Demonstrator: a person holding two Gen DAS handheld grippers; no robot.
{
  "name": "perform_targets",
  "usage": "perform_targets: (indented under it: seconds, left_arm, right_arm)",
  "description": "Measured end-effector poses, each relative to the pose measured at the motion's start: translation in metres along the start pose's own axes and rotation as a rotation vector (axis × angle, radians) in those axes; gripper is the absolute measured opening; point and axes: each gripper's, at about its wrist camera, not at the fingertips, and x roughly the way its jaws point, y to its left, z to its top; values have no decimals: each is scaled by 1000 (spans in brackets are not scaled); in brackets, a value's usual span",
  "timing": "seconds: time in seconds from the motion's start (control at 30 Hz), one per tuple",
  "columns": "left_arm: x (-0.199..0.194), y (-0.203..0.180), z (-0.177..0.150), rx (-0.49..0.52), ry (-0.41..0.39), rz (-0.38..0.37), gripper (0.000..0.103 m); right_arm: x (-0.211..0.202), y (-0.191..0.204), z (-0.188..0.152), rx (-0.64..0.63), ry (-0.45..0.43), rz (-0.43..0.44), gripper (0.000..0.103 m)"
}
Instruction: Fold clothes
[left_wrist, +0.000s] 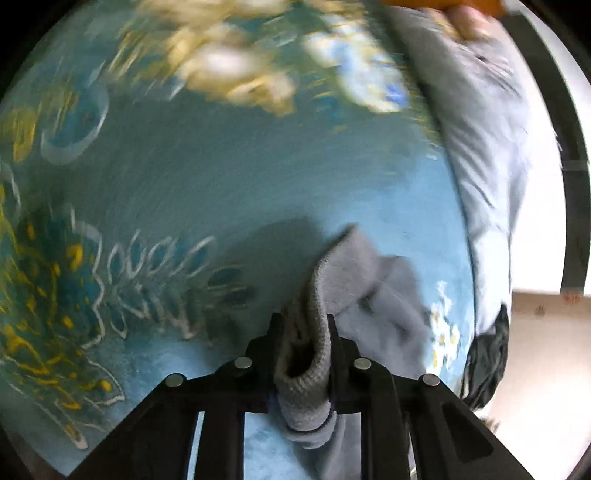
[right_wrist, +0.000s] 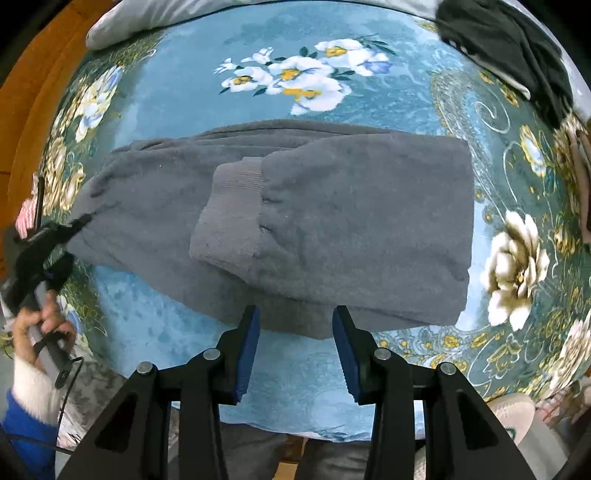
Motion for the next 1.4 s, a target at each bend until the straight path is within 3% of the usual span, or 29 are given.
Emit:
perform_targets:
  seconds: [0.17,0.37,0.53,0.73,0.87,0.97,1.1,1.2,1.23,1.33,1.4]
  left_arm:
    - [-50,-121,-41,463,-56,-14,20]
    - [-39,-242,-127,829,-6,-67,20]
    - [11,-301,-199,981,164,-89,20]
    - [84,-325,-276,1077,354,4,20]
    - [115,-315,-304,1080,455,98,29]
    - [118,-308,-304,976,541,55,70]
    - [94,-299,-290,877,598,-22,71]
    - [66,-282,-258,813,553,-36,71]
    - [56,-274,-244,788,520,-23,71]
    - [41,-243,-197,707,388,114,71]
    - [45,-221,-175,634,371,188,71]
  right_arm:
    - [-9,-18,-7,88,-17,21,42]
    - [-18,-47,-13,198,-46,49,42]
    - [-28,-94,-30,299,-92,20,42]
    - [-20,-166,-62,516,-89,29,42]
    - [-17,-190,-77,591,-86,55,42]
    - [-12,-193,-79,587,-83,70,42]
    - [-6,-195,-79,578,-87,95,42]
    - [-7,-185,-66,520,-128,164,42]
    - [-6,-178,-58,486,-131,195,42]
    - [-2,-157,-35,378,-134,265,43]
    - [1,-142,-19,306,-135,299,47]
